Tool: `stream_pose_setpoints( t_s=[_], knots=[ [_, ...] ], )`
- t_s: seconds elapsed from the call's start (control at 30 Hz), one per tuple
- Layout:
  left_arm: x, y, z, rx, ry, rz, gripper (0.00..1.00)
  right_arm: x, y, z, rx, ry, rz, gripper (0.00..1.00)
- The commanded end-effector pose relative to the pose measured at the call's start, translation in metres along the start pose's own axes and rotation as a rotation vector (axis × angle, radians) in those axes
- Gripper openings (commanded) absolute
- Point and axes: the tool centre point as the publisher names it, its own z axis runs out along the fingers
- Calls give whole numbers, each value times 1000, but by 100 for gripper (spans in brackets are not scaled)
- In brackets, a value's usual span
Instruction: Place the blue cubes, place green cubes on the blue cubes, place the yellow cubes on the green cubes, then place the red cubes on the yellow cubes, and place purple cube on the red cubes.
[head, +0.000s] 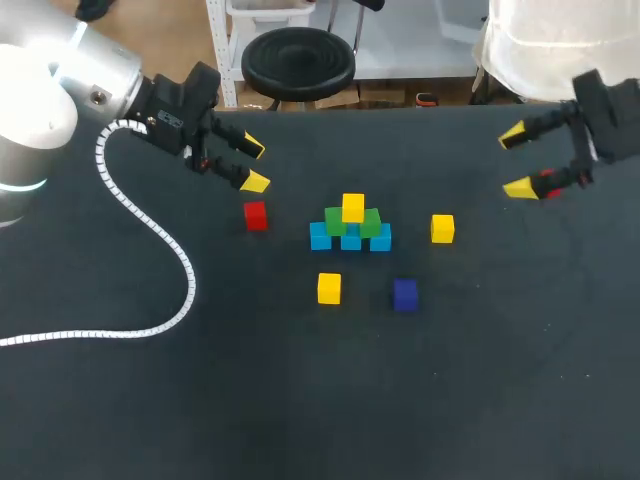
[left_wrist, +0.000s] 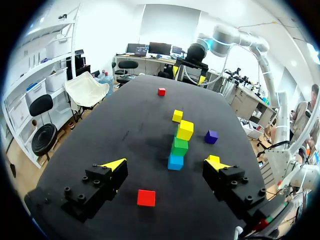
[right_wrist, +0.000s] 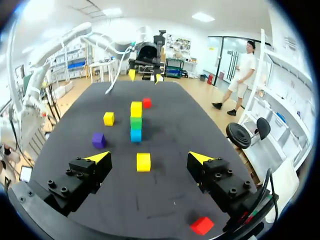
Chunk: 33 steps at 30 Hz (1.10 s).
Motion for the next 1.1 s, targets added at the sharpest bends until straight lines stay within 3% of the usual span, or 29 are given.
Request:
stream_pose_setpoints(
  t_s=[0.03, 0.2, 0.43, 0.97, 1.1],
  knots=[
    [0, 2, 0, 3, 3, -1, 100, -17, 11, 17, -13, 16, 30, 100],
    [0, 2, 0, 3, 3, -1, 100, -19, 31, 31, -90, -1, 27, 100],
    [0, 2, 0, 3, 3, -1, 100, -13, 32, 36, -191, -39, 21, 100],
    [0, 2, 0, 3, 3, -1, 100, -16, 28, 31, -194, -38, -1, 100],
    [0, 2, 0, 3, 3, -1, 100, -29, 18, 51, -209, -52, -43, 100]
  ],
)
